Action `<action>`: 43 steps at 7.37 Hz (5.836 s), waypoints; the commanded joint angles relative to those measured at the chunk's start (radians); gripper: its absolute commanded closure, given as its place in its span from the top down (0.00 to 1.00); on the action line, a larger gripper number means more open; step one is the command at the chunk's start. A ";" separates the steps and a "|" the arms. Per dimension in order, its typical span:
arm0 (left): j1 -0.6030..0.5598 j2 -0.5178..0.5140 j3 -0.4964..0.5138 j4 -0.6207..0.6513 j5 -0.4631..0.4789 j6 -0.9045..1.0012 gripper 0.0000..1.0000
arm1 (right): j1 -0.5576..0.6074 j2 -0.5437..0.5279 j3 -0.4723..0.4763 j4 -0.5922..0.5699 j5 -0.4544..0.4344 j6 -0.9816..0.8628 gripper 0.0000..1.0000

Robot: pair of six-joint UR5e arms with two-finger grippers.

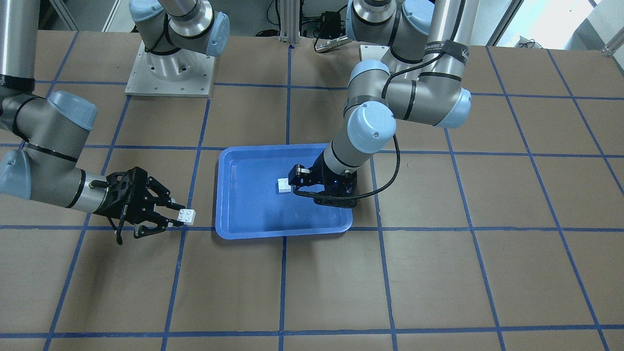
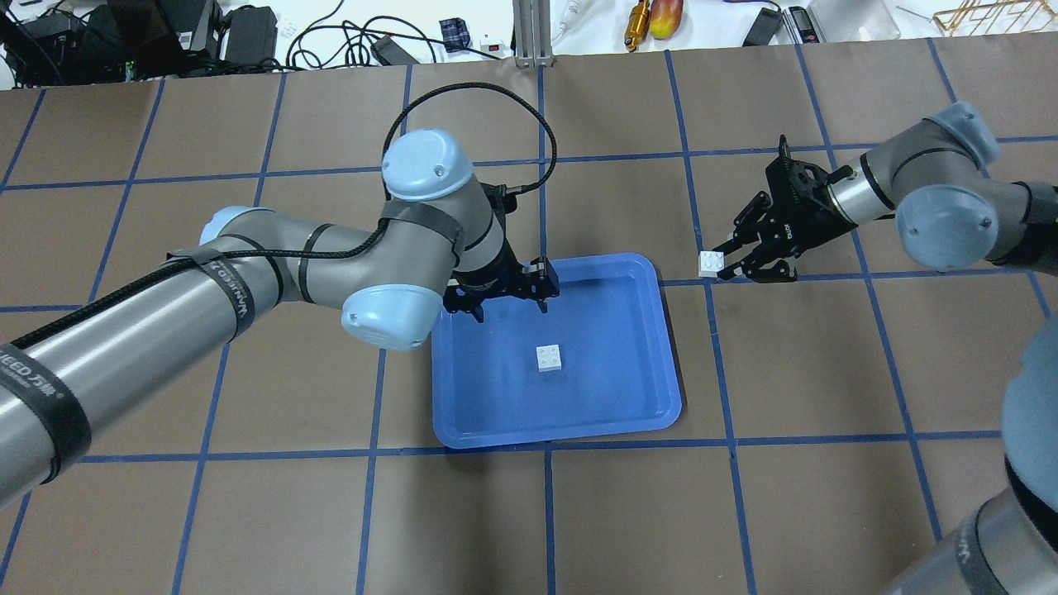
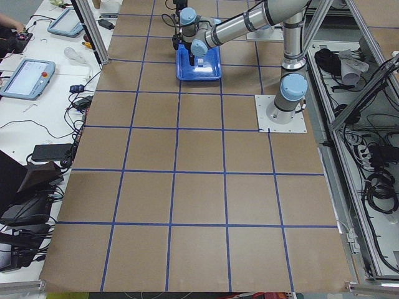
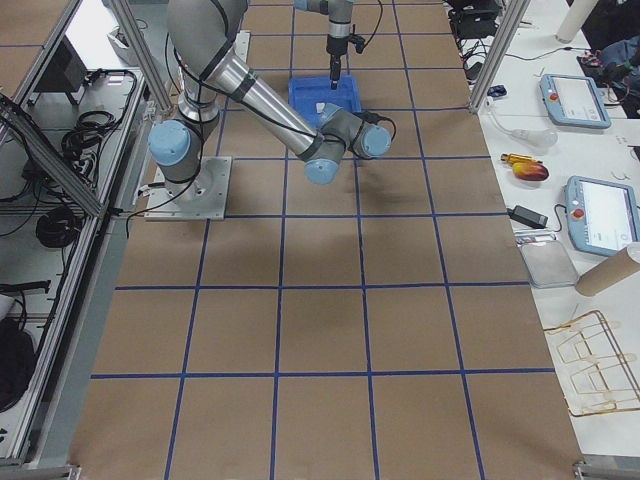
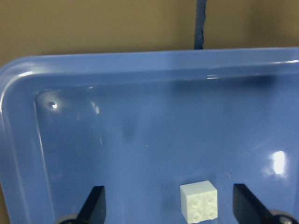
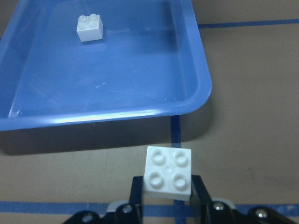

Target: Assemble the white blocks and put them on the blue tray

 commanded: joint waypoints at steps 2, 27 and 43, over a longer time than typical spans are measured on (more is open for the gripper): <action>0.071 0.015 -0.131 0.160 -0.179 0.070 0.22 | 0.134 -0.081 0.063 0.017 -0.017 0.095 0.00; 0.026 -0.020 -0.156 0.205 -0.185 -0.102 0.00 | 0.358 -0.032 0.237 -0.402 0.001 0.384 0.00; -0.003 -0.040 -0.157 0.233 -0.185 -0.093 0.00 | 0.361 -0.025 0.229 -0.404 0.005 0.384 0.00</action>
